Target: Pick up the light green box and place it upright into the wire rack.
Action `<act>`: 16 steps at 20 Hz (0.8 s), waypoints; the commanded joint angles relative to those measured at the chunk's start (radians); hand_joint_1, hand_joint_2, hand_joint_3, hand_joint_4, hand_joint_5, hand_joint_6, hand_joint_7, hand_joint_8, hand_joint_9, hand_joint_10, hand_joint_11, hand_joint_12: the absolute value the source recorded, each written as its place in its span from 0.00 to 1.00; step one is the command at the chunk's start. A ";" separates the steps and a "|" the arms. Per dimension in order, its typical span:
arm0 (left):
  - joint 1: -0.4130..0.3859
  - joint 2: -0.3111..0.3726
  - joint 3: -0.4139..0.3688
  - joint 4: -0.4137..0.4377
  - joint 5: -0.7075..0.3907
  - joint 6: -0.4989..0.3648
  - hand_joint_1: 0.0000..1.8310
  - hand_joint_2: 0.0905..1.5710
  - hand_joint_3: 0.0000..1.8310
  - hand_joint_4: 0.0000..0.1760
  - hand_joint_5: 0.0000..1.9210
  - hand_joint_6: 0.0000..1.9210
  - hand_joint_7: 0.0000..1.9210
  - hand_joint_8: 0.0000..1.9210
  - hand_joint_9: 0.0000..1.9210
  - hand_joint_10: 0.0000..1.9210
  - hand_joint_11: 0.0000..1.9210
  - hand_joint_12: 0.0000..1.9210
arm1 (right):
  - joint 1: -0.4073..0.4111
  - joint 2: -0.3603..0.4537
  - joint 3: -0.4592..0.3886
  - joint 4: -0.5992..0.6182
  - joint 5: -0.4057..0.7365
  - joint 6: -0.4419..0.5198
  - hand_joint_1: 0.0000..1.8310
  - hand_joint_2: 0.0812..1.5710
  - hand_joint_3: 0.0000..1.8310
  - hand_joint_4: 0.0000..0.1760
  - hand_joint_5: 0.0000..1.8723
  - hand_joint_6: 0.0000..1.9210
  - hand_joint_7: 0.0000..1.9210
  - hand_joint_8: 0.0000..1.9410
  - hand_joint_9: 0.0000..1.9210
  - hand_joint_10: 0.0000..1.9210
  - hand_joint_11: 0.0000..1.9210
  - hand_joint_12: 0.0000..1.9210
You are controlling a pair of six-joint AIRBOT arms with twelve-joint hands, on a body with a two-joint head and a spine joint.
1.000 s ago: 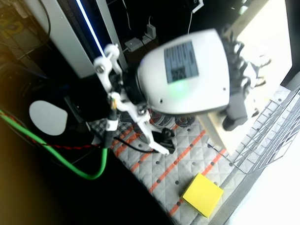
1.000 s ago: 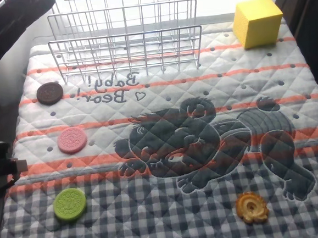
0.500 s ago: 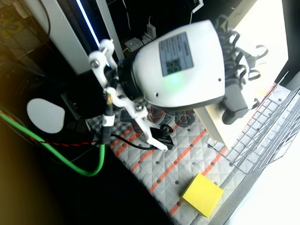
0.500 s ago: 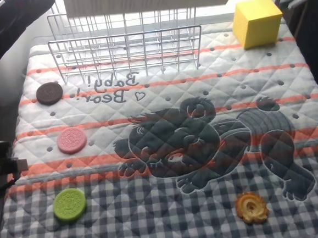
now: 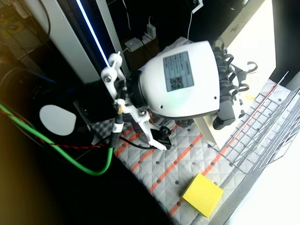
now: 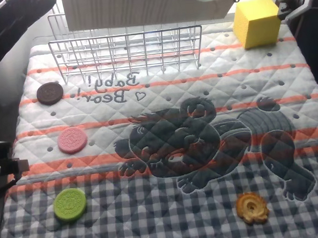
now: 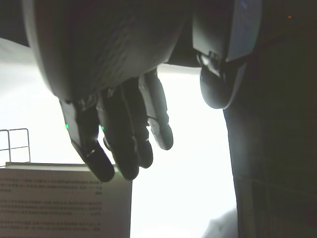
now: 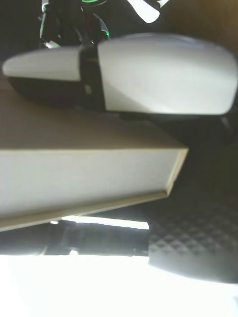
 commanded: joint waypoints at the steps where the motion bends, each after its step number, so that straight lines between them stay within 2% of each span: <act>1: -0.012 -0.003 0.002 -0.007 -0.123 -0.007 0.25 0.72 0.00 0.53 0.31 0.00 0.28 0.00 0.28 0.00 0.00 0.49 | 0.008 0.004 0.005 0.053 0.110 0.003 0.63 0.70 0.00 0.00 0.52 0.51 0.77 0.00 0.86 0.01 0.73 0.34; 2: -0.012 -0.003 0.002 -0.007 -0.124 -0.007 0.25 0.72 0.00 0.52 0.31 0.00 0.28 0.00 0.27 0.00 0.00 0.49 | 0.004 0.001 0.008 0.060 0.110 0.003 0.63 0.70 0.00 0.00 0.52 0.52 0.76 0.00 0.85 0.00 0.74 0.32; 5: -0.012 -0.004 0.002 -0.007 -0.124 -0.007 0.24 0.71 0.00 0.61 0.31 0.00 0.29 0.00 0.28 0.00 0.00 0.49 | -0.019 -0.027 0.036 0.094 0.110 0.003 0.63 0.69 0.00 0.00 0.52 0.50 0.77 0.00 0.85 0.00 0.76 0.28; 8: -0.012 -0.004 0.002 -0.006 -0.130 -0.007 0.23 0.72 0.00 0.56 0.30 0.00 0.27 0.00 0.27 0.00 0.00 0.49 | -0.042 -0.053 0.056 0.117 0.108 0.003 0.64 0.69 0.00 0.00 0.53 0.50 0.74 0.00 0.85 0.00 0.77 0.26; 9: -0.012 -0.004 0.002 -0.006 -0.132 -0.007 0.23 0.72 0.00 0.57 0.29 0.00 0.27 0.00 0.27 0.00 0.00 0.50 | -0.047 -0.059 0.061 0.124 0.107 0.003 0.69 0.66 0.00 0.00 0.53 0.43 0.71 0.20 0.85 0.00 0.78 0.23; 10: -0.012 -0.005 0.001 -0.006 -0.133 -0.007 0.24 0.72 0.00 0.55 0.29 0.00 0.27 0.00 0.27 0.00 0.00 0.50 | -0.052 -0.065 0.065 0.130 0.106 0.003 0.70 0.65 0.00 0.00 0.52 0.44 0.68 0.28 0.84 0.00 0.78 0.22; 11: -0.012 -0.006 0.001 -0.005 -0.133 -0.007 0.24 0.72 0.00 0.55 0.30 0.00 0.28 0.00 0.27 0.00 0.00 0.50 | -0.058 -0.071 0.070 0.140 0.105 0.003 0.70 0.66 0.00 0.00 0.51 0.45 0.67 0.32 0.84 0.00 0.77 0.21; 13: -0.012 -0.007 0.002 -0.003 -0.135 -0.007 0.24 0.72 0.00 0.57 0.30 0.00 0.28 0.00 0.27 0.00 0.00 0.51 | -0.065 -0.080 0.078 0.154 0.104 0.003 0.70 0.66 0.00 0.00 0.50 0.48 0.66 0.33 0.80 0.00 0.74 0.19; 16: -0.012 -0.007 0.003 -0.003 -0.136 -0.007 0.24 0.72 0.00 0.51 0.30 0.00 0.28 0.00 0.28 0.00 0.00 0.51 | -0.076 -0.111 0.102 0.165 0.096 0.003 0.70 0.66 0.00 0.00 0.50 0.47 0.67 0.31 0.81 0.00 0.74 0.18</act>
